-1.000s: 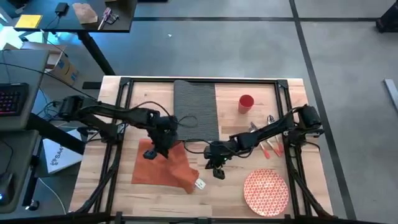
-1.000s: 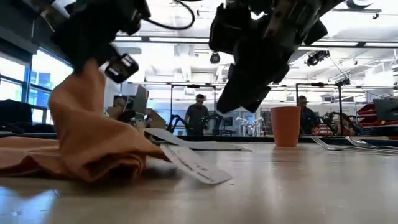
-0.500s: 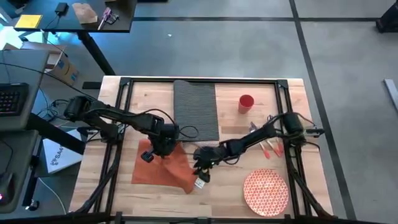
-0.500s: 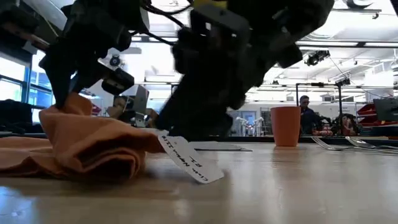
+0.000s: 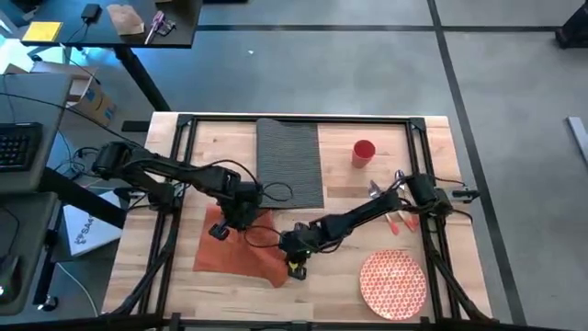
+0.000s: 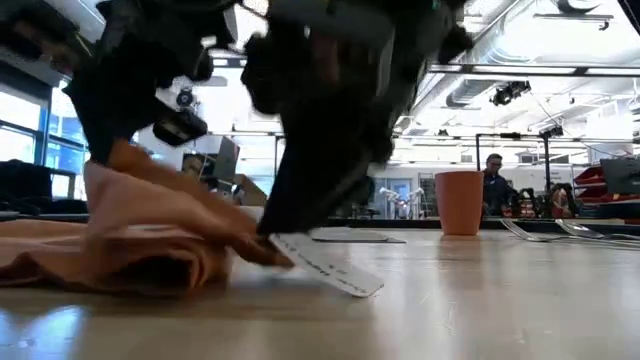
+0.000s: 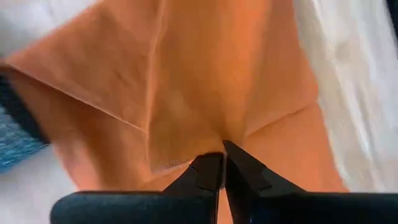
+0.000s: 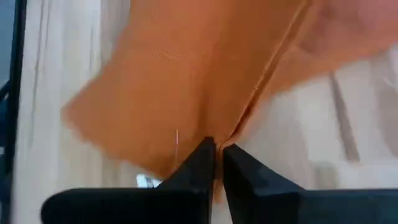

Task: Set table place
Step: Fold the orange napkin

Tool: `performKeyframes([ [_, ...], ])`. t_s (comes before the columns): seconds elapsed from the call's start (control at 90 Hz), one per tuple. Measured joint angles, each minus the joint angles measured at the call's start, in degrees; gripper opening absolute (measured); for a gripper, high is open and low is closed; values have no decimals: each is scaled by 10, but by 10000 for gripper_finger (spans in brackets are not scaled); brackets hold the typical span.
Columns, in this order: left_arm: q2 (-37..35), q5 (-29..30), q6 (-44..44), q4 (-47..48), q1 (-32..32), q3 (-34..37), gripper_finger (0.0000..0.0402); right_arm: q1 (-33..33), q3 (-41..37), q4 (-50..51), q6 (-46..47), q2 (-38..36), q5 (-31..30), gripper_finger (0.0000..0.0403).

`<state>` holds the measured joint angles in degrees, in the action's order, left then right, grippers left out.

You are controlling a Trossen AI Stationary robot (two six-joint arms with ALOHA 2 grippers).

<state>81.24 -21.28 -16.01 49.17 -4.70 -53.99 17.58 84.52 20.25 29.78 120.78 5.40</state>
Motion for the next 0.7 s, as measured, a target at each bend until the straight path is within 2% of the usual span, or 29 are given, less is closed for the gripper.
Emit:
performKeyframes([
  [0.1, -40, 16, 44, 12, 0, -33, 0, -5, 21, 101, -6, -52, -12, 1],
  [0.2, -87, 58, 83, 9, 3, -79, 0, -14, 33, 171, -16, -116, -39, 0],
  [0.278, -115, 103, 98, 2, 12, -119, 0, -29, 50, 219, -18, -173, -89, 0],
  [0.344, -136, 167, 96, -1, 21, -154, 0, -47, 69, 260, -28, -217, -151, 0],
  [0.456, -159, 314, 33, -35, 39, -195, 0, -90, 114, 308, -72, -262, -251, 0],
  [0.544, -164, 411, -36, -82, 71, -217, 0, -140, 169, 326, -126, -275, -296, 0],
  [0.6, -164, 441, -75, -121, 100, -226, 0, -169, 204, 327, -165, -274, -311, 0],
  [0.7, -161, 448, -138, -203, 156, -237, 0, -212, 268, 328, -228, -264, -328, 0],
])
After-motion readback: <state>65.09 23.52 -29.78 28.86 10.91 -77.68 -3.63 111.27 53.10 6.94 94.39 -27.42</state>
